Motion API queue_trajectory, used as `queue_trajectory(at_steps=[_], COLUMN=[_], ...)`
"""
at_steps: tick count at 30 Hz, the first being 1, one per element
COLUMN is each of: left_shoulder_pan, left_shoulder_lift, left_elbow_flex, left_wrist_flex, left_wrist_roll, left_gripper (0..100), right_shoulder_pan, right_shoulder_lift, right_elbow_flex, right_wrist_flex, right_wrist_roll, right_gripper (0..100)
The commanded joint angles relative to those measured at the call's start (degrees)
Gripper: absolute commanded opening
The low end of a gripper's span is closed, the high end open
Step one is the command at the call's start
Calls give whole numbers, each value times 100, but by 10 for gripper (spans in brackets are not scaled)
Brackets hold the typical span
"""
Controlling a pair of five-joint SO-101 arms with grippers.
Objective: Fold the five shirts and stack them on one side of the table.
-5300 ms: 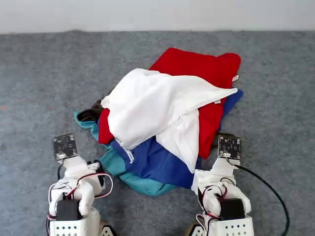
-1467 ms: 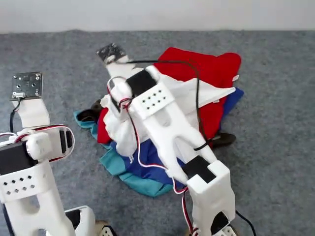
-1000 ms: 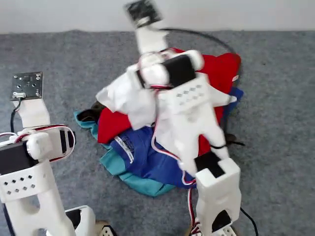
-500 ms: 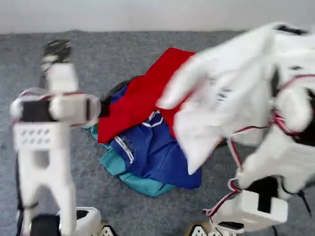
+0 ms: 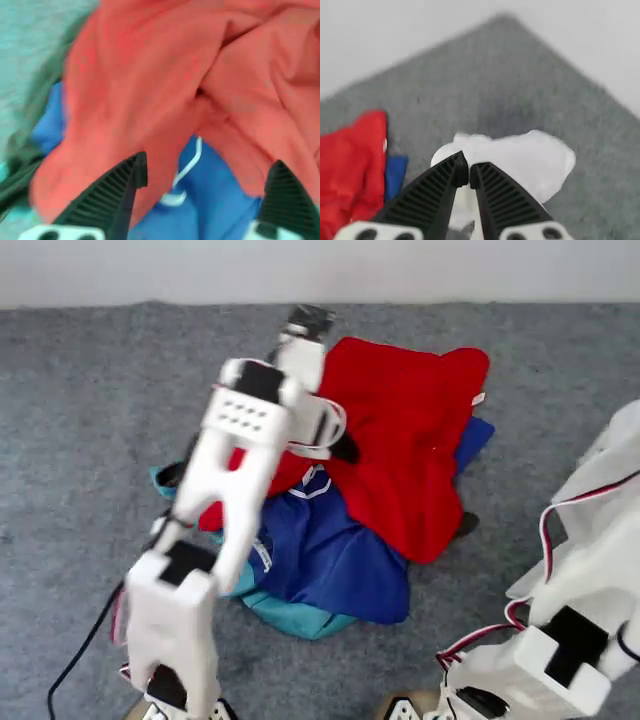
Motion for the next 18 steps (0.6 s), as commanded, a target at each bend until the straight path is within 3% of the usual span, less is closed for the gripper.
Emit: queue_trajectory(at_steps=[1,6,10,15,18], left_shoulder_pan=[255,264,220,70,-299], left_shoulder_lift=[1178,2760,3701,3956,3754], left_elbow_flex=[-1174,-2624,-3785,-4330,-4330], left_wrist_flex=[123,571,932,949,949], left_wrist_roll=[264,571,536,-123,-334], left_gripper=[367,317,211,6,12], right_shoulder_pan=[40,-48,-215,-673,-936], right_shoulder_lift=[-215,-215,-207,-207,-198], right_elbow_flex=[571,1160,1503,1758,1767], right_wrist_flex=[180,180,171,171,171], right_wrist_roll=[70,70,70,62,62], right_gripper=[8,8,8,8,8])
